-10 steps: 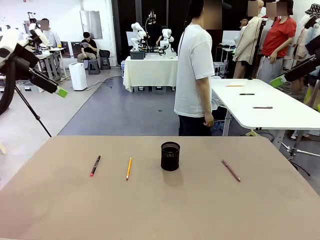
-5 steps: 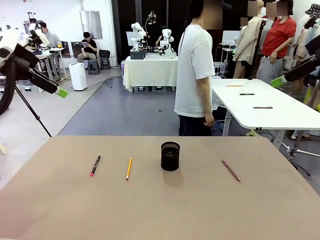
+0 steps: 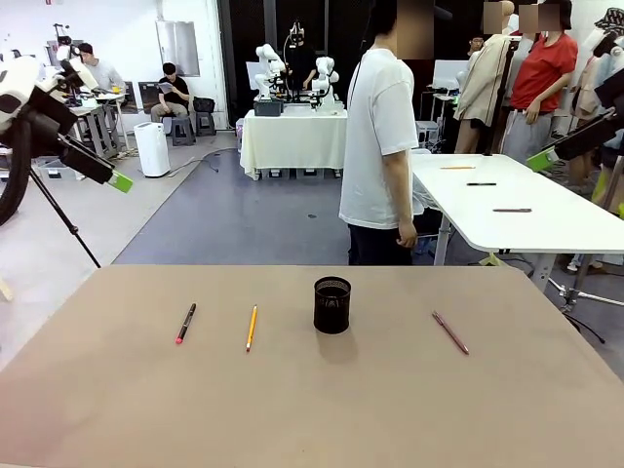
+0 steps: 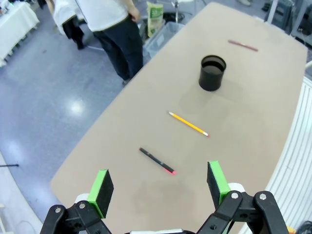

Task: Place the pens into the pen holder.
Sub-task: Pick up a writing instrument from the table and place it into the Pen holder.

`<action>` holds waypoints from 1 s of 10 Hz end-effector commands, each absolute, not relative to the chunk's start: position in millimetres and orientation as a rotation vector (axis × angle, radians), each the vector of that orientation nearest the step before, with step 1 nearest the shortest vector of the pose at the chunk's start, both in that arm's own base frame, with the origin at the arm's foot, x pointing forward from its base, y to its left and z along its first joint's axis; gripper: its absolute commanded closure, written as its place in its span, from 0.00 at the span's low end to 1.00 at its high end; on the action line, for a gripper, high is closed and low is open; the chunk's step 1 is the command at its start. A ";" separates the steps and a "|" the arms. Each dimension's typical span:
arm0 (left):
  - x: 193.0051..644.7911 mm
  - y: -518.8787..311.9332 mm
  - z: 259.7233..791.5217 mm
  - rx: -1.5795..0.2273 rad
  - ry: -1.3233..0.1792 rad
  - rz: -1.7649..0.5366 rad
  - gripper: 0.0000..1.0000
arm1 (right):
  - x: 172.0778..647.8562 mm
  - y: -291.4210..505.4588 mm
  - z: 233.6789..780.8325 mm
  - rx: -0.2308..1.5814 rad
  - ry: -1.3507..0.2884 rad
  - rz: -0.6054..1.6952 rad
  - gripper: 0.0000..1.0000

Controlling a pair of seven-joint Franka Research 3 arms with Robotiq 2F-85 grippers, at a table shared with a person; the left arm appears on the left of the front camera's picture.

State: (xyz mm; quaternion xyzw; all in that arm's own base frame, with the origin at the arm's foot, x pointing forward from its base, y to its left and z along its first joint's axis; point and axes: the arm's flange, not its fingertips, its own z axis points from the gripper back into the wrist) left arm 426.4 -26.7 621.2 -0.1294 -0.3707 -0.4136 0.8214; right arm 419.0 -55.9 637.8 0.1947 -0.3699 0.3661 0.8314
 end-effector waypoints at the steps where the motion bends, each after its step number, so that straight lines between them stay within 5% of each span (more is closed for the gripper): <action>1: 411.3 -67.7 635.9 -0.313 -0.634 -0.793 0.00 | 419.9 -55.2 638.6 0.424 -0.796 0.779 0.00; 5: 407.7 -143.4 586.9 -0.114 -0.461 -0.653 0.00 | 419.9 -55.2 638.6 0.424 -0.796 0.779 0.00; 10: 423.2 -202.6 499.4 -0.036 -0.420 -0.589 0.00 | 419.9 -55.2 638.6 0.424 -0.796 0.779 0.00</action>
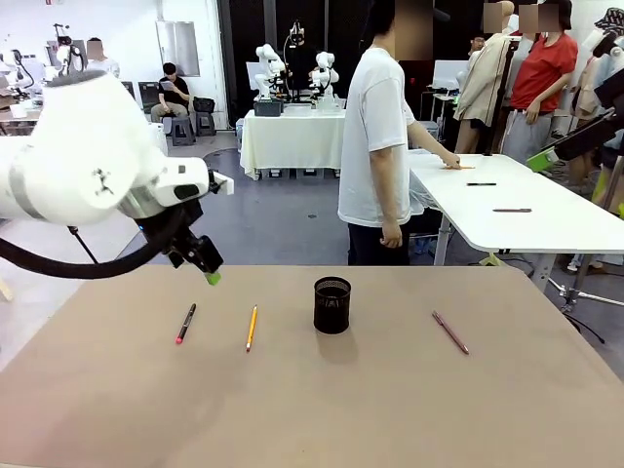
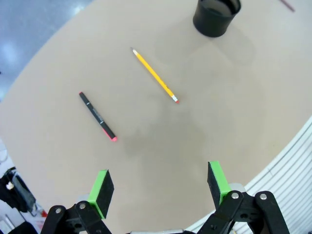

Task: Place the pens into the pen holder.
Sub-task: Pick up a writing instrument from the table and place it into the Pen holder.

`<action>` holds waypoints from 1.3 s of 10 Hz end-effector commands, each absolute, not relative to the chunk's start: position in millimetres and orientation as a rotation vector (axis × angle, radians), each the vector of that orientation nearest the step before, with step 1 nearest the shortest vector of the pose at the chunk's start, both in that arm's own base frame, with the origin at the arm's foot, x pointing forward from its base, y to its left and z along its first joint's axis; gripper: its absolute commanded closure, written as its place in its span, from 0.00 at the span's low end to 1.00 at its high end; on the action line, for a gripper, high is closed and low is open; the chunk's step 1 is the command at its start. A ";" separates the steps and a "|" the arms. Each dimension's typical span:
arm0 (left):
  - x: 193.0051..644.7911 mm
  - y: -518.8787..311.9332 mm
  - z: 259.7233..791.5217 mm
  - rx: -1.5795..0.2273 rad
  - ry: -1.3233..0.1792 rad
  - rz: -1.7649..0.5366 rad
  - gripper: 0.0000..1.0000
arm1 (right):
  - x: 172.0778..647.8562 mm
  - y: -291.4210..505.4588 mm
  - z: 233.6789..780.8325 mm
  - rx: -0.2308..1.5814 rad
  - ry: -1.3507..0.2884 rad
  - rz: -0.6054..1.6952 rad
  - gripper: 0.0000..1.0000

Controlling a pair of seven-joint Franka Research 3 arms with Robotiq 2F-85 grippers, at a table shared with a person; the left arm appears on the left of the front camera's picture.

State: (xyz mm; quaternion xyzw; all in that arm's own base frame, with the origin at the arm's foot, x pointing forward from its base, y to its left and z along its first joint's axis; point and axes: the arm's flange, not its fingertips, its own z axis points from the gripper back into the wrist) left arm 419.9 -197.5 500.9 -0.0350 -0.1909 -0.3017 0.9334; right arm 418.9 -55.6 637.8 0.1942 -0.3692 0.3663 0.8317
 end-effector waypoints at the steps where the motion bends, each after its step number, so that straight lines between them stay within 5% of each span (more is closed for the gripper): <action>1: 425.4 -206.6 495.6 -0.032 -0.457 -0.589 0.00 | 419.9 -55.2 638.6 0.424 -0.796 0.779 0.00; 10: 421.0 -201.0 498.6 -0.067 -0.392 -0.611 0.00 | 419.9 -55.2 638.6 0.424 -0.796 0.779 0.00; 13: 456.5 -244.9 476.5 -0.020 -0.311 -0.490 0.00 | 419.9 -55.2 638.6 0.424 -0.796 0.779 0.00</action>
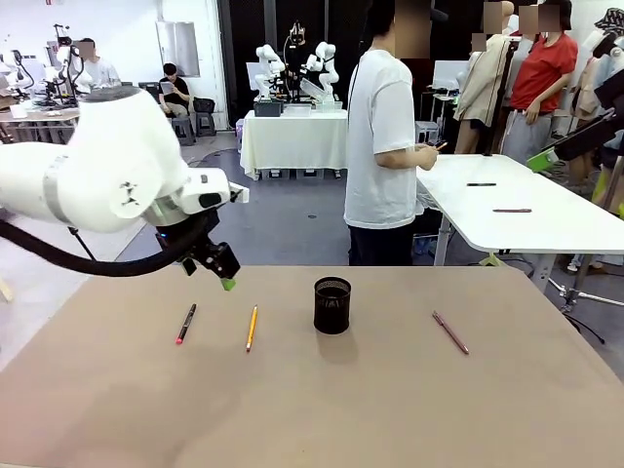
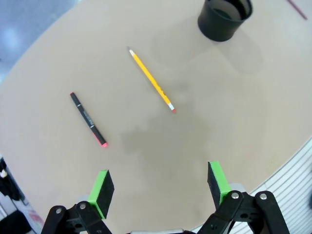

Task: Place the pens into the pen holder.
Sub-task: Pick up a writing instrument from the table and place it into the Pen holder.

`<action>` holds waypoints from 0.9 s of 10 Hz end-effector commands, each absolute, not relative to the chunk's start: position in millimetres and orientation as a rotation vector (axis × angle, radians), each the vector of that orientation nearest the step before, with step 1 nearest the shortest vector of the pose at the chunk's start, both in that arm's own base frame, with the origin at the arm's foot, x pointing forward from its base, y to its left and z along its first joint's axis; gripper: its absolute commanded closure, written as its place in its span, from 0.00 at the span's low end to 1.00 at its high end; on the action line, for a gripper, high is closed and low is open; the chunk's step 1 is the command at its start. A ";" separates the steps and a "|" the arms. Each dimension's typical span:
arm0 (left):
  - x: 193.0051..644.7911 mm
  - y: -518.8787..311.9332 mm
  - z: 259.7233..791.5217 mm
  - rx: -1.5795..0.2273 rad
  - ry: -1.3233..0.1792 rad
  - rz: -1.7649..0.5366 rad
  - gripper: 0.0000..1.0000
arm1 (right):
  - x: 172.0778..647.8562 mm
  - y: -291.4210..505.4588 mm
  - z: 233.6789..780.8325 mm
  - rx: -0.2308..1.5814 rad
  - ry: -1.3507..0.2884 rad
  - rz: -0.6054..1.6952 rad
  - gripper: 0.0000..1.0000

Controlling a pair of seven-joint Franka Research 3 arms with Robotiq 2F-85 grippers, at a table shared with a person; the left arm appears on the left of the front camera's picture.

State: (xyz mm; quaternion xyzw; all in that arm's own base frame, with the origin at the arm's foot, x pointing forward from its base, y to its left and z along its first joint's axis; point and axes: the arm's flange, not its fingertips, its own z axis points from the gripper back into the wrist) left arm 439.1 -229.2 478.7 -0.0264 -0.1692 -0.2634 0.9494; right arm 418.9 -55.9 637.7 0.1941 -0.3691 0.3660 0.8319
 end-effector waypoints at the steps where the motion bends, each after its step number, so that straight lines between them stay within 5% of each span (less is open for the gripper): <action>1: 463.3 -251.4 470.3 -0.017 -0.312 -0.466 0.00 | 419.9 -55.2 638.6 0.424 -0.796 0.779 0.00; 9: 551.7 -294.8 362.0 0.010 -0.184 -0.322 0.00 | 419.9 -55.2 638.6 0.424 -0.796 0.779 0.00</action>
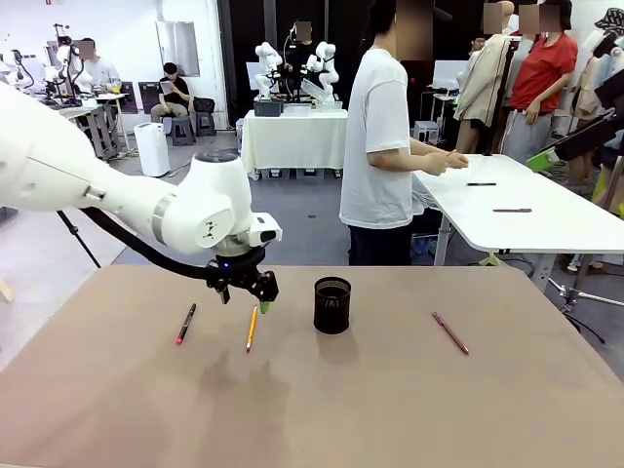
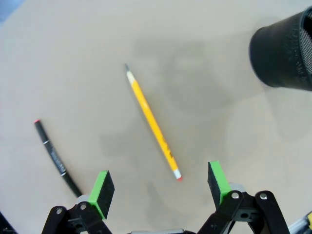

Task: Place the pens into the pen holder.
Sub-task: Pick up a writing instrument from the table and place it into the Pen holder.

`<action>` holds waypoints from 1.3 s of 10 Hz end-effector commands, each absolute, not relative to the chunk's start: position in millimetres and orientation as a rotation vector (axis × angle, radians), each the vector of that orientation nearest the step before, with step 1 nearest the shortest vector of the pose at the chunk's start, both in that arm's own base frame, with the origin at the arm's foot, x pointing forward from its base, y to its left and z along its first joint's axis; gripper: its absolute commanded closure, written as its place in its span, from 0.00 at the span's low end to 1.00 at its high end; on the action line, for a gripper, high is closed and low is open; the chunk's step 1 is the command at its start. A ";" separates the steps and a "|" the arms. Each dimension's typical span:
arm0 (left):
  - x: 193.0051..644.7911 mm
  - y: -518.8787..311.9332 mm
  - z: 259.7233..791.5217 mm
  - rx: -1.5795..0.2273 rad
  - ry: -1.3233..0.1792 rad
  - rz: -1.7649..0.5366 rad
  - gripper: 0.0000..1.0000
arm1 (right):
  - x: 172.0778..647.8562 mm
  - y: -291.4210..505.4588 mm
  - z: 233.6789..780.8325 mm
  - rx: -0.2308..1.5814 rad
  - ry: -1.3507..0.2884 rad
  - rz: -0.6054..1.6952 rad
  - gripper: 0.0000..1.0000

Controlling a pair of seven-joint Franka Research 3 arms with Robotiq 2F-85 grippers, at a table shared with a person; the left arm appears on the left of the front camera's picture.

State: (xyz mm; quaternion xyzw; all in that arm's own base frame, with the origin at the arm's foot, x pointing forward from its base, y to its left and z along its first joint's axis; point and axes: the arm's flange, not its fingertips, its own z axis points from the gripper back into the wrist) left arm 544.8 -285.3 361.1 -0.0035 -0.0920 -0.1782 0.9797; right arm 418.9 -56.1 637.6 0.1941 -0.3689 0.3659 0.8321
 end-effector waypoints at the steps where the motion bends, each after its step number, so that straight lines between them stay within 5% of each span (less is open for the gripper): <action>1: 557.4 -298.7 351.6 0.003 -0.182 -0.298 0.00 | 419.9 -55.2 638.6 0.424 -0.796 0.779 0.00; 13: 624.8 -279.6 306.1 0.038 -0.136 -0.138 0.00 | 419.9 -55.2 638.6 0.424 -0.796 0.779 0.00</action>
